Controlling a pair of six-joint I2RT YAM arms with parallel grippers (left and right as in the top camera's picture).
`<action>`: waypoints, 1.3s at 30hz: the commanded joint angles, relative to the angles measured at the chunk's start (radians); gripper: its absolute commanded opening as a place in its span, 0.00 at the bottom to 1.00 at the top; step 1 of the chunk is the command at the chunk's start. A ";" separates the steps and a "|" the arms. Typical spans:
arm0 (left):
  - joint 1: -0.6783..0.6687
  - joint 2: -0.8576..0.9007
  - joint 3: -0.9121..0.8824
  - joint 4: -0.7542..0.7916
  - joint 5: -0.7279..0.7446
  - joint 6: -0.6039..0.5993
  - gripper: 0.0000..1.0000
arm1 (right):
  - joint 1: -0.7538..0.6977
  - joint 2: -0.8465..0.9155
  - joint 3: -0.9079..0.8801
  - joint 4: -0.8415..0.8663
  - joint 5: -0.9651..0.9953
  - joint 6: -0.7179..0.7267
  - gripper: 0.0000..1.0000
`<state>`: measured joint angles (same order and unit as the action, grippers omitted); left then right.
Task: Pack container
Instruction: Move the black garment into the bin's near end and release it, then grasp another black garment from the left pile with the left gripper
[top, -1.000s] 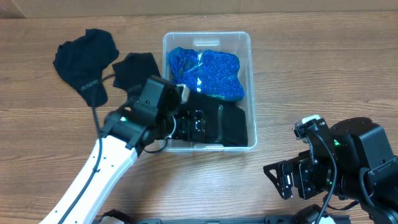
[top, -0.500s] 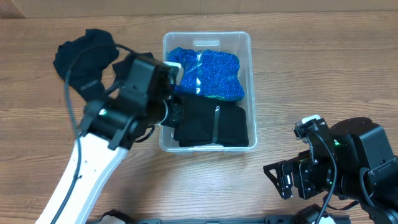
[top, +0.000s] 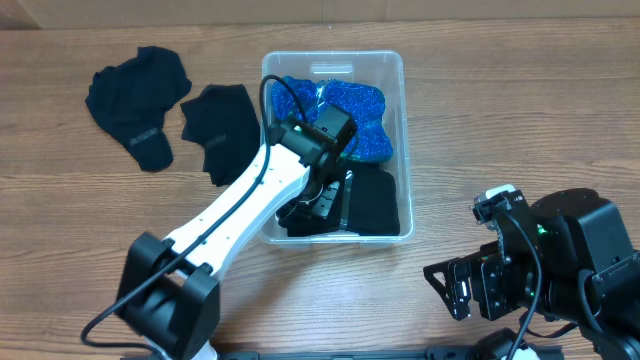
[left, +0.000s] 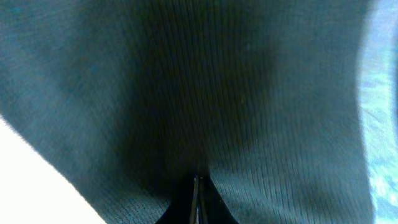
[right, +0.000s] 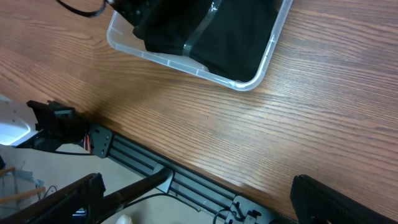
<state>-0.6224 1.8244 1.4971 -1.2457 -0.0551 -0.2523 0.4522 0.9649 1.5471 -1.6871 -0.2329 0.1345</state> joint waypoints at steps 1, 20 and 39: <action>-0.003 0.069 0.009 -0.019 -0.083 -0.026 0.04 | -0.001 -0.008 0.004 0.003 -0.005 -0.001 1.00; 0.488 -0.527 0.149 0.040 -0.101 -0.014 0.04 | -0.001 -0.008 0.004 0.003 -0.005 -0.001 1.00; 1.070 -0.141 0.148 0.215 0.179 0.029 1.00 | -0.001 -0.008 0.004 0.003 -0.005 -0.001 1.00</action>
<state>0.4412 1.6382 1.6444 -1.0672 0.0834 -0.2317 0.4522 0.9649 1.5471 -1.6875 -0.2321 0.1341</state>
